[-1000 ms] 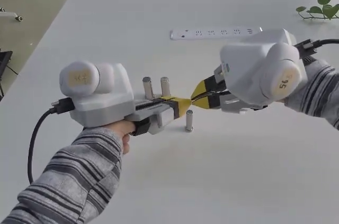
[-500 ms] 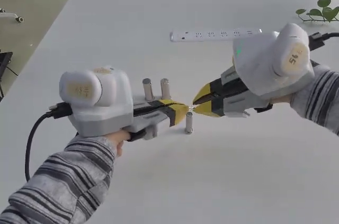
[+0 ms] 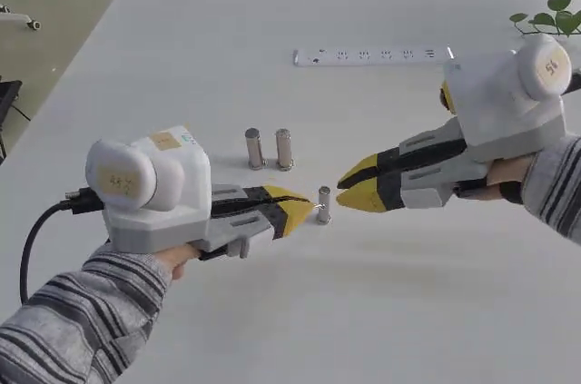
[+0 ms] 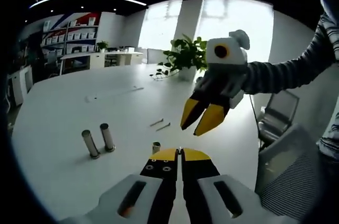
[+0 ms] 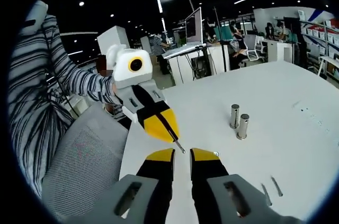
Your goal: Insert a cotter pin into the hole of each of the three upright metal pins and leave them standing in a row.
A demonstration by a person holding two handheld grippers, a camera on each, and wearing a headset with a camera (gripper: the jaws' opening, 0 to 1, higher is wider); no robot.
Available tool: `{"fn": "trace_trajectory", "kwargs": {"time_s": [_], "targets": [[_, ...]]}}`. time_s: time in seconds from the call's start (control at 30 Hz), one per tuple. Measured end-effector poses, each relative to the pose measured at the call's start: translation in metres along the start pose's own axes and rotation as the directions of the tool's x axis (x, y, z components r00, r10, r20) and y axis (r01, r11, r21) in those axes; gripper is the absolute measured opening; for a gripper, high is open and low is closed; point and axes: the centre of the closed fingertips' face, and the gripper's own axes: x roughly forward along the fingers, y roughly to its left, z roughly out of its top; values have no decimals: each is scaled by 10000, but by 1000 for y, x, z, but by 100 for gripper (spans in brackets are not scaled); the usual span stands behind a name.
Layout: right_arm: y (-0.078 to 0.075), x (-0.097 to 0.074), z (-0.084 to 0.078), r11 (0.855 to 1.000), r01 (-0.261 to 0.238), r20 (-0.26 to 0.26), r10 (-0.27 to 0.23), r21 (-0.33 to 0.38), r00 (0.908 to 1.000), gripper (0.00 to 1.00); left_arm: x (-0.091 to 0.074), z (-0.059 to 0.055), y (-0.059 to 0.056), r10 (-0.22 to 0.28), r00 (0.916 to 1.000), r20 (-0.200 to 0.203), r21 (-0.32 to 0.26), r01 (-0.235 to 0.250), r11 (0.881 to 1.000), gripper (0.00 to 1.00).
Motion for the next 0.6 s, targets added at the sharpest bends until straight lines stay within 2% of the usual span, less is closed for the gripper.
{"fn": "trace_trajectory", "kwargs": {"time_s": [0.07, 0.2, 0.37, 0.6], "targets": [[7, 2, -1, 9992, -332, 154, 328, 209, 9993, 8, -2, 0, -2, -111, 9999, 52, 107, 111, 9999, 0], [11, 3, -3, 9977, -544, 211, 536, 392, 9983, 9, -4, 3, -9, -493, 9985, 233, 149, 489, 9987, 0], [23, 4, -4, 9931, -1039, 294, 1024, 547, 9943, 10, -7, 10, -23, -1029, 9937, 441, 216, 1021, 9945, 0], [35, 6, -5, 9871, -1519, 249, 1509, 499, 9882, 5, -7, 15, -33, -1439, 9880, 569, 321, 1423, 9893, 0]]}}
